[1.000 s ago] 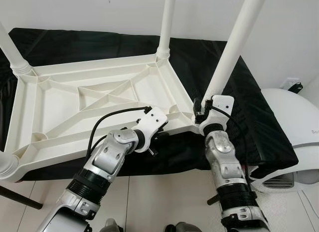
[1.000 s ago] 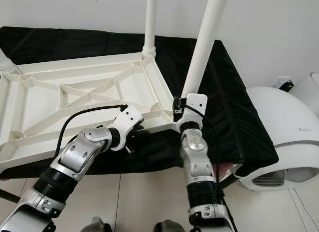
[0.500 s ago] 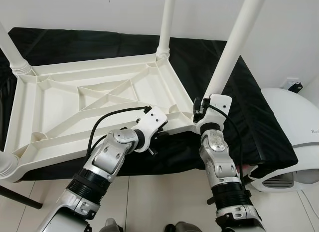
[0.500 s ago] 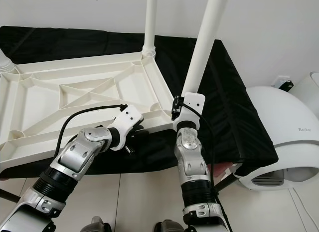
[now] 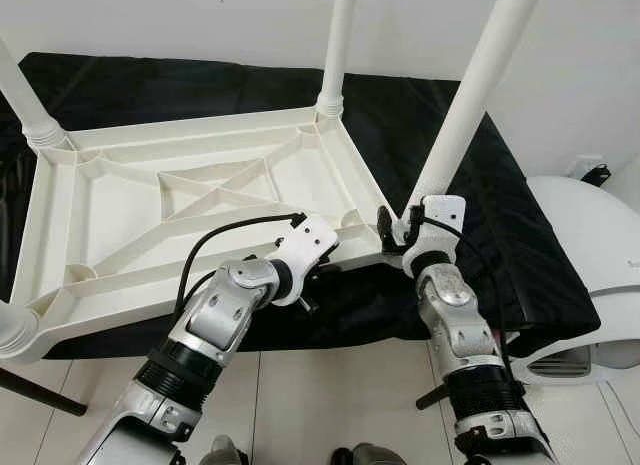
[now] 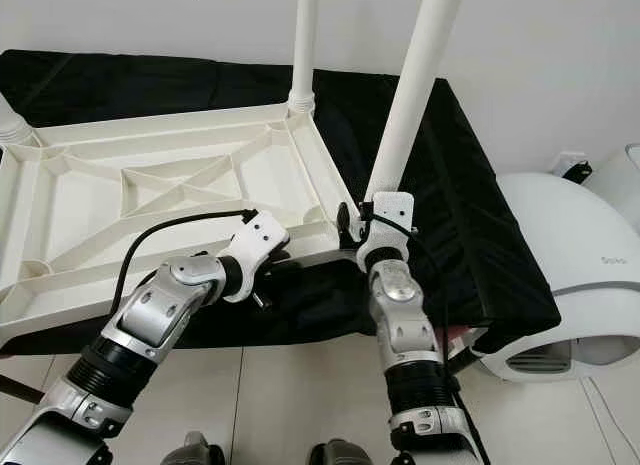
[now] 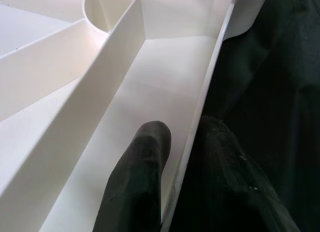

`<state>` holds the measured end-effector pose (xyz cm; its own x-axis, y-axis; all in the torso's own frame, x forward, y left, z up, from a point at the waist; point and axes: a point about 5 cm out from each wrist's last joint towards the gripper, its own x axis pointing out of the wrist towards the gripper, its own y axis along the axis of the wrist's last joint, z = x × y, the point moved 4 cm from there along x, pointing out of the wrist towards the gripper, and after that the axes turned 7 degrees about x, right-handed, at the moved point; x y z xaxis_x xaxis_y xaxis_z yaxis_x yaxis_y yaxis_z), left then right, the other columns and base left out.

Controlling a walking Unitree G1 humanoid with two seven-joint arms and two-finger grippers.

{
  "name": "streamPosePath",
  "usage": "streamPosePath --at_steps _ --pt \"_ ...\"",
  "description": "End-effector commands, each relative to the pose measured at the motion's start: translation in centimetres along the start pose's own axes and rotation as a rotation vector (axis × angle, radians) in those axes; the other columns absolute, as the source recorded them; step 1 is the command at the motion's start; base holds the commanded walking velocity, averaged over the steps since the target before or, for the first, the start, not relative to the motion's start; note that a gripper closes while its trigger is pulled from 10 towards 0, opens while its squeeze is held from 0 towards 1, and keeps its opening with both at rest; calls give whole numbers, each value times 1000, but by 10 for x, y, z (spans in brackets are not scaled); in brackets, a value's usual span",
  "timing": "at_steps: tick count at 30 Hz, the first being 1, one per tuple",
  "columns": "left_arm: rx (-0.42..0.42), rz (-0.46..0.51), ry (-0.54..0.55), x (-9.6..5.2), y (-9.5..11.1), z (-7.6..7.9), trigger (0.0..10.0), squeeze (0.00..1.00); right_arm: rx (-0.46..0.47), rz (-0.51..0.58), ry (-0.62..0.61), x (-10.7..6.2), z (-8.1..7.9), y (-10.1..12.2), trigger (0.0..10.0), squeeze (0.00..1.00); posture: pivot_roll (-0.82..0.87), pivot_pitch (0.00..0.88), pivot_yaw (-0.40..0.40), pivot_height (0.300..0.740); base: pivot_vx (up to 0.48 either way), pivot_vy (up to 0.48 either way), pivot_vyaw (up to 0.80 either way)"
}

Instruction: Building children table

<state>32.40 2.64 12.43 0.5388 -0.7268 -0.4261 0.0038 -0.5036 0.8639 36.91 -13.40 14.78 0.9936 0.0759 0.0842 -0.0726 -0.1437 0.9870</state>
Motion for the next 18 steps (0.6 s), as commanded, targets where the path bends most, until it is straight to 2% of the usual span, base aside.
streamPosePath --at_steps 1,5,6,10,12,13,18 --pt "-5 8 -87 5 0 20 10000 0 20 -2 23 -2 10 -1 10000 1000 -17 35 -96 740 0 0 0" --pt "-4 9 -89 5 0 20 10000 0 27 1 97 -2 15 3 10000 1000 -19 36 -94 740 0 0 0" --pt "-3 8 -90 5 1 20 10000 0 37 8 156 -3 19 8 10000 1000 -23 37 -90 740 0 0 0" --pt "-2 9 -92 5 1 19 10000 0 26 17 216 -3 24 12 10000 1000 -27 40 -86 740 0 0 0" --pt "-1 9 -93 5 2 19 10000 0 16 16 300 -5 29 16 10000 1000 -27 44 -84 740 0 0 0" --pt "-1 9 -93 5 2 19 10000 0 16 16 300 -5 29 16 10000 1000 -27 44 -84 740 0 0 0" --pt "-1 10 -94 4 2 18 10000 0 -3 -27 480 -11 30 14 10000 1000 -31 52 -75 740 0 0 0"
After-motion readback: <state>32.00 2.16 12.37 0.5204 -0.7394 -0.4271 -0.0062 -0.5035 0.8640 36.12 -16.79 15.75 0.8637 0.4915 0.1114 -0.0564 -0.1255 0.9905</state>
